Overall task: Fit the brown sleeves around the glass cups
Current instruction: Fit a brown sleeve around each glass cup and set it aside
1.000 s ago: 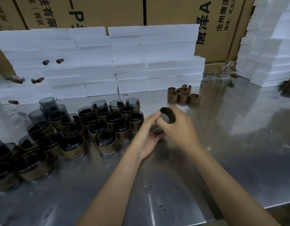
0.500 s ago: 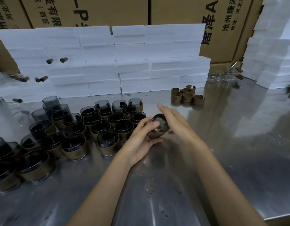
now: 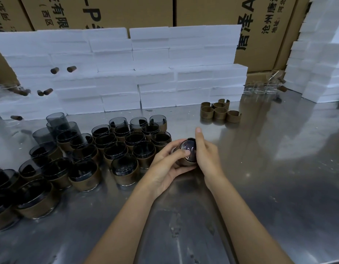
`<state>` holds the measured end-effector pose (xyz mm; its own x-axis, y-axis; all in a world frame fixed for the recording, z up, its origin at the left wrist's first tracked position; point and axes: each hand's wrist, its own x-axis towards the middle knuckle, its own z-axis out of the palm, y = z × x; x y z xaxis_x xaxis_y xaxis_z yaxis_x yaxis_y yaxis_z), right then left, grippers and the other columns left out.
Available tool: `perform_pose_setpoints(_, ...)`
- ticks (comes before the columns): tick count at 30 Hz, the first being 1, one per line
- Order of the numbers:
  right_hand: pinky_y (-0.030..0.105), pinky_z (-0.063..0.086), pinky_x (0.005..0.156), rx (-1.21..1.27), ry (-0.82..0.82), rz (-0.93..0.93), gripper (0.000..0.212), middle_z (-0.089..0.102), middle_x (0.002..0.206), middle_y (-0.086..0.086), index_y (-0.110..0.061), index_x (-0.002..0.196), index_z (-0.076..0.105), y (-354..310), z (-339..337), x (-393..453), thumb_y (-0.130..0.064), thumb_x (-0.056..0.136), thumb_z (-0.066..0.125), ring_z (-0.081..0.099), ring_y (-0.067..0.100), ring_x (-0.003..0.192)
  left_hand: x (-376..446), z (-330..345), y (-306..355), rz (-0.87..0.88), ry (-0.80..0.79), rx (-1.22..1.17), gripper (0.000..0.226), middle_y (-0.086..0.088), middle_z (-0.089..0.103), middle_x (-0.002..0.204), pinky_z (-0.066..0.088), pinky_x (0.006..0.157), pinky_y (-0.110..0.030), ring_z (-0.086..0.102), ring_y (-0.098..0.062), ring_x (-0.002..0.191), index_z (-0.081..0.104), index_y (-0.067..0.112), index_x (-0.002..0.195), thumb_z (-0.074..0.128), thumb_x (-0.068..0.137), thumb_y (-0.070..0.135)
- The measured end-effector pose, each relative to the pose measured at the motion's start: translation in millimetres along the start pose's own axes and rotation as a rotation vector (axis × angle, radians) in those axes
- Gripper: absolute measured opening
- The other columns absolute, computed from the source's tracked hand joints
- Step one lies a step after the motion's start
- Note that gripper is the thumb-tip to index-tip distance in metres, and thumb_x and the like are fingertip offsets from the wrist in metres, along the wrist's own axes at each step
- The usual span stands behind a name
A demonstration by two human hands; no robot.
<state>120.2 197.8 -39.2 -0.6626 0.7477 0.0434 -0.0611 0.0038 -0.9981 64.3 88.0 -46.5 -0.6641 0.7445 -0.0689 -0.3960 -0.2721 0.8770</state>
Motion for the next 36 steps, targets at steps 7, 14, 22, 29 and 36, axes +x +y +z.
perform_pose_setpoints(7,0.019,0.055,0.063,0.122,-0.025,0.031,0.046,0.078,0.078,0.001,-0.023,0.071,0.079,1.5,-3.3,-2.5,-0.043,0.104,0.054,0.071,0.007,0.072,0.5,5.9,4.1,0.036,0.039,-0.028,0.069,-0.024,0.066,0.130,0.055,0.101,-0.053,0.071,-0.030,0.113,0.053,0.002,0.140,0.079,0.078,0.014)
perform_pose_setpoints(14,0.034,0.052,0.073,0.362,-0.111,0.323,0.026,0.071,0.088,0.009,-0.010,0.096,0.068,-6.8,-9.2,-1.2,-0.033,0.098,0.055,0.067,0.022,0.080,-2.3,0.6,11.2,-0.007,-0.032,0.098,0.067,-0.016,0.066,0.133,0.061,0.082,-0.037,0.070,-0.026,0.115,0.062,0.013,0.137,0.080,0.073,0.008)
perform_pose_setpoints(22,0.040,0.059,0.087,0.389,-0.157,0.344,0.019,0.074,0.101,0.016,-0.002,0.103,0.069,-6.2,5.0,-10.3,-0.019,0.095,0.066,0.073,0.030,0.093,7.9,16.9,1.1,0.015,0.375,0.066,0.038,-0.018,0.069,0.103,0.053,0.098,-0.044,0.067,-0.027,0.097,0.062,0.012,0.091,0.047,0.107,0.042)
perform_pose_setpoints(29,0.040,0.053,0.076,0.435,-0.079,0.322,0.019,0.060,0.071,0.009,-0.013,0.078,0.060,-3.8,11.8,-12.4,-0.021,0.090,0.072,0.063,0.028,0.073,3.7,23.3,0.5,0.073,0.450,0.074,0.048,0.000,0.054,0.061,0.044,0.069,-0.033,0.052,-0.017,0.063,0.049,0.021,0.059,0.056,0.102,0.039)
perform_pose_setpoints(36,0.027,0.045,0.054,0.448,-0.116,0.239,0.037,0.047,0.057,0.000,-0.020,0.062,0.048,1.9,13.1,-12.1,-0.011,0.084,0.076,0.048,0.016,0.054,4.5,26.7,-2.8,0.115,0.496,0.054,0.052,0.006,0.040,0.053,0.043,0.048,-0.019,0.045,-0.008,0.046,0.042,0.022,0.054,0.067,0.099,0.036)
